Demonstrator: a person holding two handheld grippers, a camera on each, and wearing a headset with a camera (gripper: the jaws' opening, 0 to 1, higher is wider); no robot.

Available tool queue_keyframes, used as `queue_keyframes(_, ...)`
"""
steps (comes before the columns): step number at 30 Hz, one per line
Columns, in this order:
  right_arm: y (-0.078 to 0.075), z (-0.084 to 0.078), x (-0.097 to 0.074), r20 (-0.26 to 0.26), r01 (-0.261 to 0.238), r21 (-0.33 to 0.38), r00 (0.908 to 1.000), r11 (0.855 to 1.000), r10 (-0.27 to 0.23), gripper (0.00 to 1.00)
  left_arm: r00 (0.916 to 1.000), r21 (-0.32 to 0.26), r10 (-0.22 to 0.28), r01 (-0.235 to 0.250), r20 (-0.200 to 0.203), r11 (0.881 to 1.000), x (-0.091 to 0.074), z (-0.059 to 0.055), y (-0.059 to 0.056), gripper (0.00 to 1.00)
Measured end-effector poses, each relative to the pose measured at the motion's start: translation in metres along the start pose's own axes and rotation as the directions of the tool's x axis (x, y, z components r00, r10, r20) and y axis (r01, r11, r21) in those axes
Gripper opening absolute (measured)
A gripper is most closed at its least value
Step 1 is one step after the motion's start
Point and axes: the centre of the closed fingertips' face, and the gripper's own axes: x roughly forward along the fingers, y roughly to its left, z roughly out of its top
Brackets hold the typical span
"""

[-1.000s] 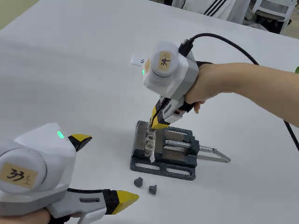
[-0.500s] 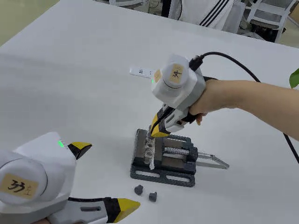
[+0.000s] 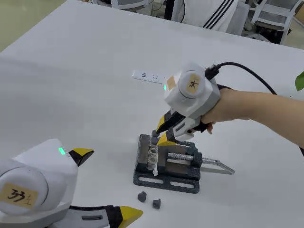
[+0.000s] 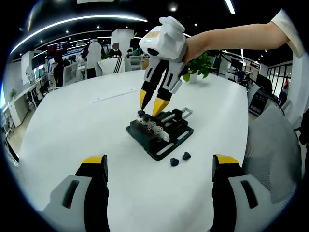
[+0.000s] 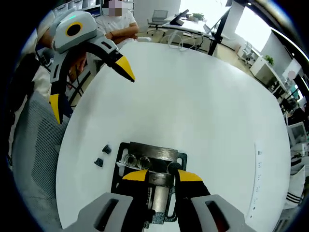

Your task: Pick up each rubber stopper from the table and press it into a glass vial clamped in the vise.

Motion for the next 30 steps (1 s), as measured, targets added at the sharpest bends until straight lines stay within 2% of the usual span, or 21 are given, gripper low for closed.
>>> queue_keyframes(5, 0.003, -0.004, -0.007, 0.024, 0.002, 0.022, 0.9997, 1.000, -0.003, 0.20, 1.0000, 0.005, -0.001, 0.001, 0.001, 1.000, 0.001, 0.001, 0.000, 0.88)
queue_keyframes(13, 0.024, -0.003, -0.014, 0.083, 0.015, 0.046, 0.9964, 0.999, -0.019, 0.32, 1.0000, 0.009, -0.003, 0.003, -0.003, 1.000, 0.001, 0.001, -0.001, 0.88)
queue_keyframes(16, 0.037, 0.002, -0.015, 0.141, 0.016, 0.087, 0.9897, 0.996, -0.028, 0.32, 1.0000, 0.009, -0.002, 0.002, 0.000, 1.000, 0.000, 0.001, -0.001, 0.88)
queue_keyframes(18, 0.045, 0.002, -0.017, 0.152, 0.019, 0.085, 0.9879, 0.996, -0.032, 0.32, 1.0000, 0.010, -0.002, 0.002, -0.002, 1.000, -0.001, 0.000, 0.000, 0.88)
queue_keyframes(23, 0.068, 0.002, -0.016, 0.201, 0.018, 0.136, 0.9786, 0.991, -0.045, 0.31, 1.0000, 0.017, -0.001, 0.001, -0.006, 1.000, -0.002, -0.001, 0.000, 0.88)
queue_keyframes(30, 0.102, 0.001, -0.005, 0.260, 0.003, 0.209, 0.9638, 0.978, -0.059, 0.29, 1.0000, 0.021, -0.001, 0.002, -0.009, 1.000, -0.003, -0.003, -0.002, 0.88)
